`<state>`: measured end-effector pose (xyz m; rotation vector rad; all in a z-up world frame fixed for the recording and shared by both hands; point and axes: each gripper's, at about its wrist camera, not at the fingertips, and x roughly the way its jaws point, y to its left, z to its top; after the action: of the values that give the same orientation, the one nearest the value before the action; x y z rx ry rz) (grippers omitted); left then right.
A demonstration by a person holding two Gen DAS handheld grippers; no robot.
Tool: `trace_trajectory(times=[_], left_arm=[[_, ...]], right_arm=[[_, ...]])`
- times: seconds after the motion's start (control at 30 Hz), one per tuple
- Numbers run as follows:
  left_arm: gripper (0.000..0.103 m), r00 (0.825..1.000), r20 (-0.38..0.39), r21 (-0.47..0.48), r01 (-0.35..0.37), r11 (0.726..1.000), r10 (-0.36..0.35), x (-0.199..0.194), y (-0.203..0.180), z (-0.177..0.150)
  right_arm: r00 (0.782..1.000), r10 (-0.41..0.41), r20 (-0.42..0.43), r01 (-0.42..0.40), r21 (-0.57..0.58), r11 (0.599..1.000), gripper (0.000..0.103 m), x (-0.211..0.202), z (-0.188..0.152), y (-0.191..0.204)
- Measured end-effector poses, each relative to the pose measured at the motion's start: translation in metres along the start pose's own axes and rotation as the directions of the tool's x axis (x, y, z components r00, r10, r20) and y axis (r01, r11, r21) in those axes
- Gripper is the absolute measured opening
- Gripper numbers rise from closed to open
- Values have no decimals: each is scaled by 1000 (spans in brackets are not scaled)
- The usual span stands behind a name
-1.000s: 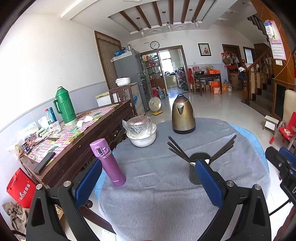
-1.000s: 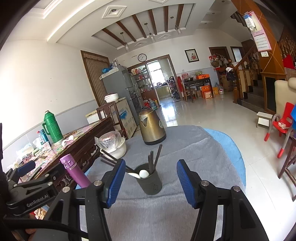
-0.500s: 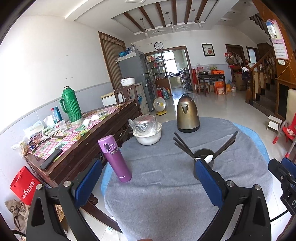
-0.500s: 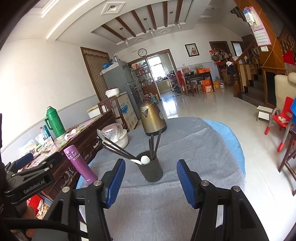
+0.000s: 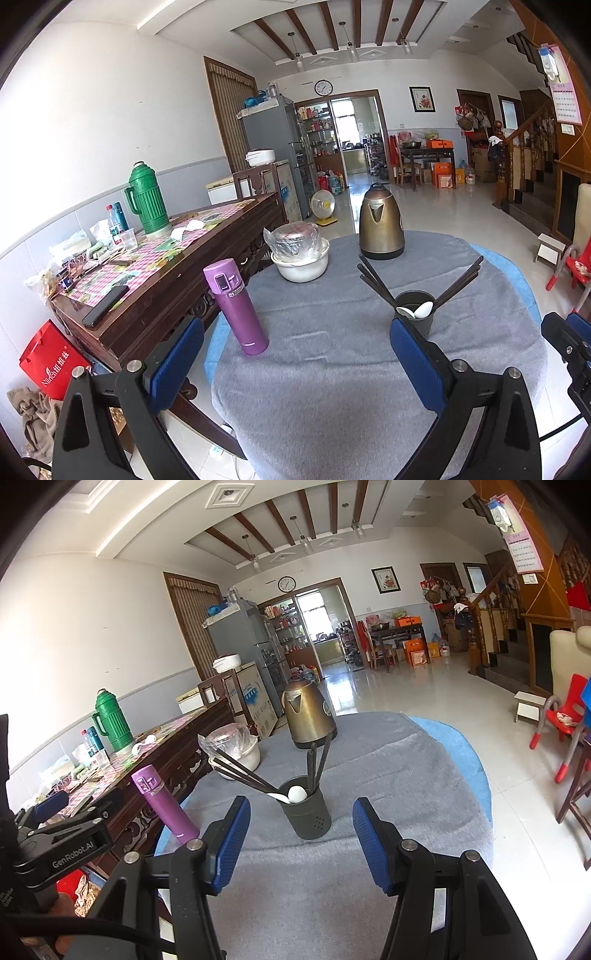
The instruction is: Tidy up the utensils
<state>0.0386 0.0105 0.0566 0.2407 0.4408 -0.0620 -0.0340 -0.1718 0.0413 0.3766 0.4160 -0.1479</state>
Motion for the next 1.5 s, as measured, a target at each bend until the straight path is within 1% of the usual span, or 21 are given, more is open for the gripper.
trace_trajectory(times=[1.5], left_arm=[[100, 1000, -10, -43, -9, 999, 8, 5, 16, -8]], right_arm=[[1000, 17, 13, -16, -37, 999, 62, -7, 1, 12]])
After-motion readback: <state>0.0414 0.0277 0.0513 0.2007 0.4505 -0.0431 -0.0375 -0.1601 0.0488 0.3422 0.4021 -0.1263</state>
